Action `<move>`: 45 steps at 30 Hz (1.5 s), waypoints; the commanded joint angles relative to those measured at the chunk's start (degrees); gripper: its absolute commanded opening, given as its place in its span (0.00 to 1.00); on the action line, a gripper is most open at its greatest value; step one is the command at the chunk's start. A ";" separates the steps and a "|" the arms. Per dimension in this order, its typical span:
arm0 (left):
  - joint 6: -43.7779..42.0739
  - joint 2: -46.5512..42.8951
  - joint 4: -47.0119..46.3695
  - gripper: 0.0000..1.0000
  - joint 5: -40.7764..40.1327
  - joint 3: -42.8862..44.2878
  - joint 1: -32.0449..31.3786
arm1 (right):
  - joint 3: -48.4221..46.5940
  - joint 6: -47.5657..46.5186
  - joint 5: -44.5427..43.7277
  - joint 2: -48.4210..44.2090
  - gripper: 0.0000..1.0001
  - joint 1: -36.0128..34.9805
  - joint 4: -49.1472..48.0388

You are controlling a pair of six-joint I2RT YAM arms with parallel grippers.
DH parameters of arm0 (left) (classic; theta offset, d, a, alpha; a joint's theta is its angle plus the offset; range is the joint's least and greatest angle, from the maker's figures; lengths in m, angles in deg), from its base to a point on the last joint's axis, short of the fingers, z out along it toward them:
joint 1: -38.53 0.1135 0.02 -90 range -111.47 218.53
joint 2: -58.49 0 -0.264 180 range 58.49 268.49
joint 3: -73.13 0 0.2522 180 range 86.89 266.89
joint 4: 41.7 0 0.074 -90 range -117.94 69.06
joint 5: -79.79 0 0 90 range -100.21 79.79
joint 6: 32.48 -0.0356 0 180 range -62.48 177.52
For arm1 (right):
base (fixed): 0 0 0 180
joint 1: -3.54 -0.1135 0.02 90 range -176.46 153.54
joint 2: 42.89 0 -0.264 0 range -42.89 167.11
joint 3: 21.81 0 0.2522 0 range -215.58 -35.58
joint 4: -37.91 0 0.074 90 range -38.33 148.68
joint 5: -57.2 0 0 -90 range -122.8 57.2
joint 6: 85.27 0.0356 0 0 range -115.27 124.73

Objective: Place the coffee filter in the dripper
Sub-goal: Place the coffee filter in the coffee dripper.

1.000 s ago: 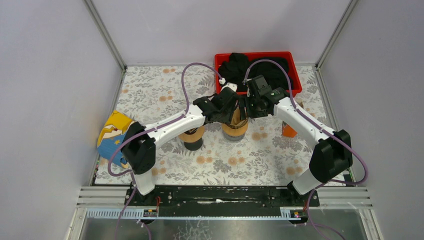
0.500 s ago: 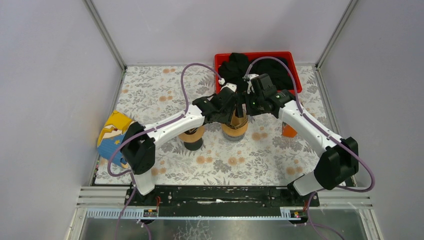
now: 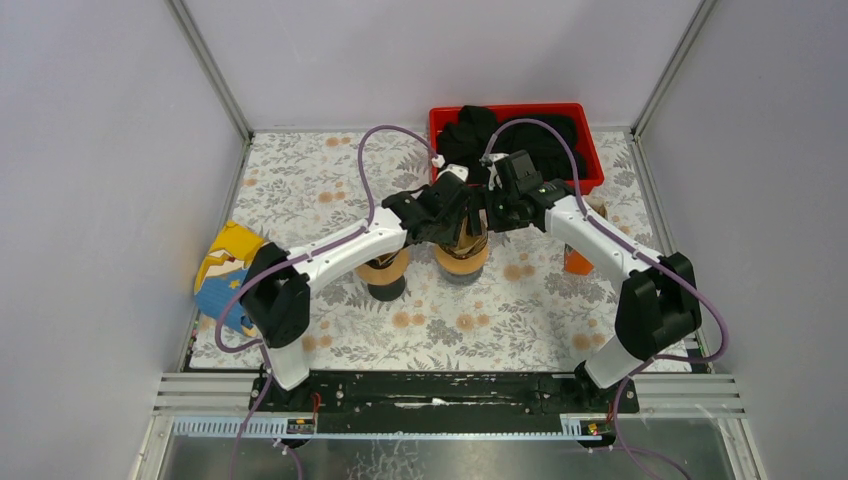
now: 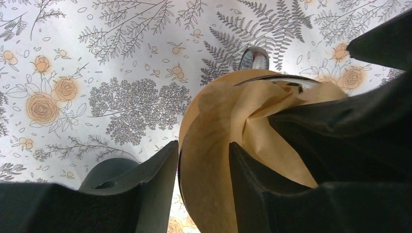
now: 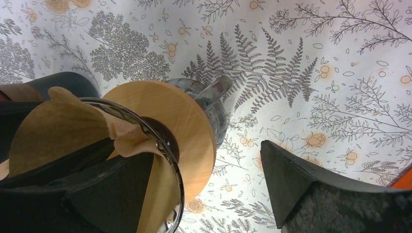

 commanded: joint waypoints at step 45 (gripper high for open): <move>2.33 -4.62 -7.35 0.41 2.66 -4.83 -0.79 | 3.15 3.61 1.81 -0.04 0.97 0.04 1.70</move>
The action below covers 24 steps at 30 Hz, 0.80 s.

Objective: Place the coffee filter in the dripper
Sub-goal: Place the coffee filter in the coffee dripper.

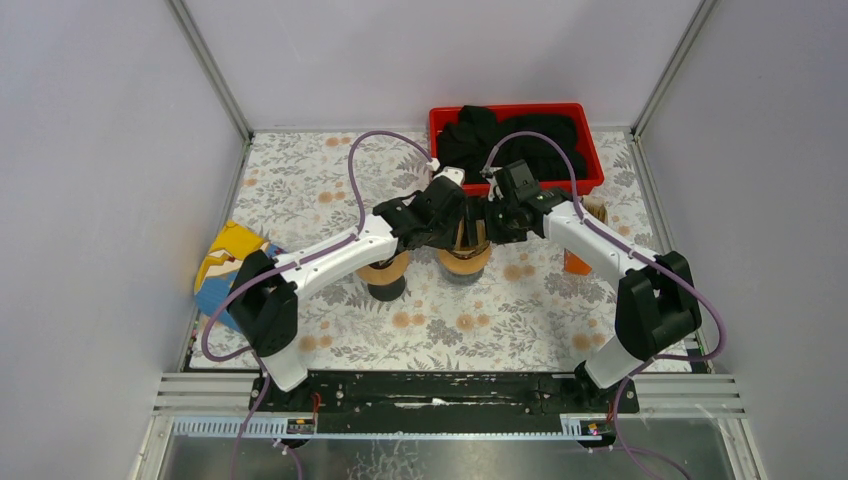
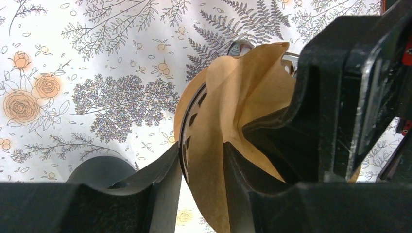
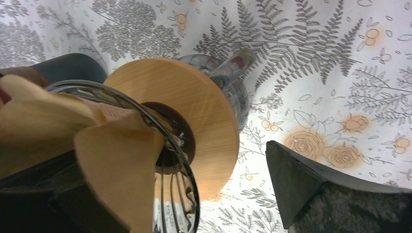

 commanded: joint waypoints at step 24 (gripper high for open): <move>0.64 0.24 -2.77 0.40 0.67 0.26 -0.08 | -1.22 -0.91 -2.16 0.55 0.98 -0.02 -0.76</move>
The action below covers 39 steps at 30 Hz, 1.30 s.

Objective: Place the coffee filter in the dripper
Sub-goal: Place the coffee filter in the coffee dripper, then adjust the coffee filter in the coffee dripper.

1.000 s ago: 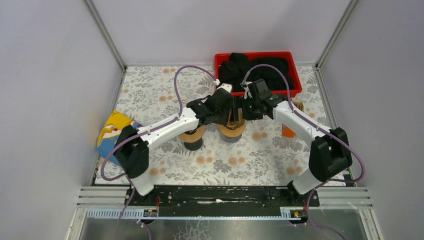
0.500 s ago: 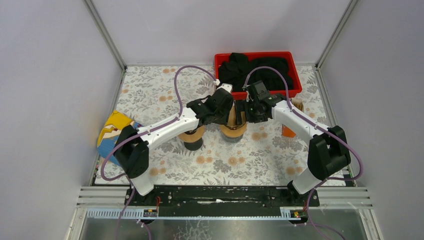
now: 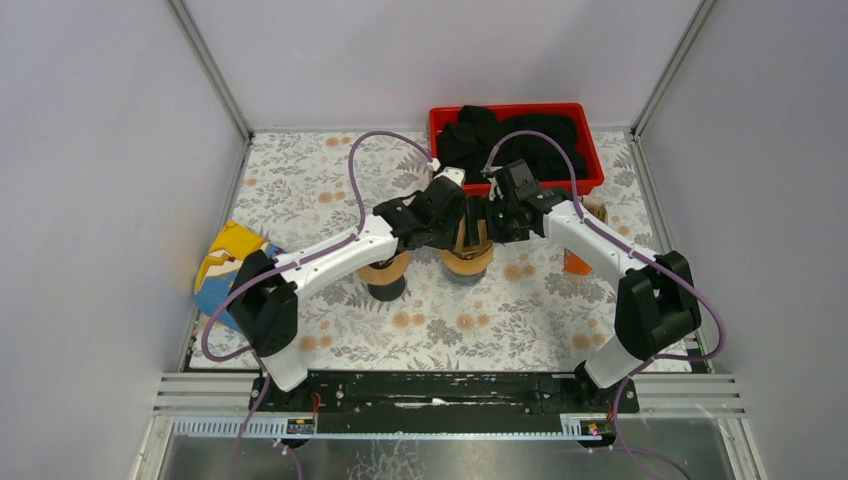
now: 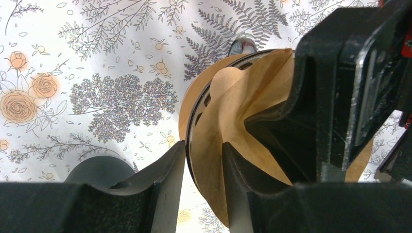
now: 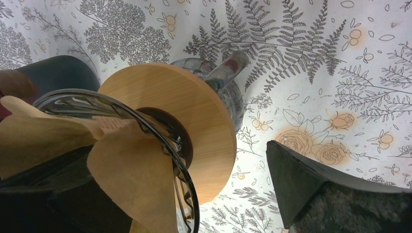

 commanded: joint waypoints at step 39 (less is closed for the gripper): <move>1.07 -2.78 -5.20 0.45 2.56 -0.49 2.10 | -0.56 -1.78 -1.65 -0.95 0.99 0.34 -1.34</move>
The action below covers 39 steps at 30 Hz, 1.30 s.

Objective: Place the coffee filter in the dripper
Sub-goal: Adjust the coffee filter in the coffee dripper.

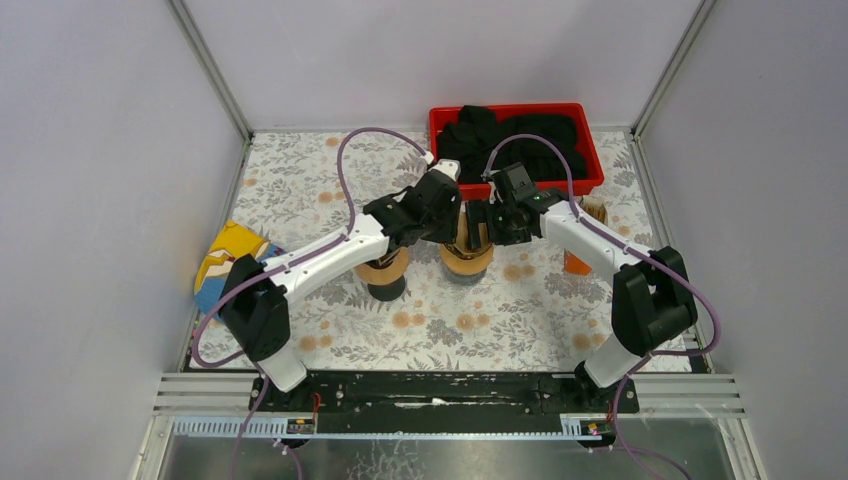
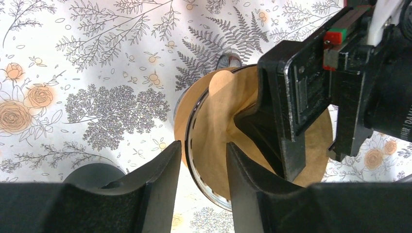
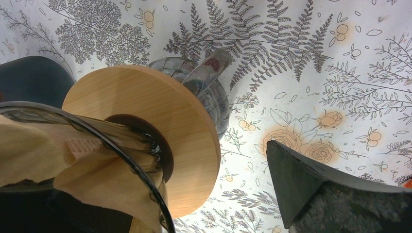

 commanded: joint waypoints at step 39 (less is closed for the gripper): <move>-0.66 3.49 -0.18 0.32 0.09 1.02 0.23 | 2.57 0.69 5.21 -10.28 1.00 5.97 -3.31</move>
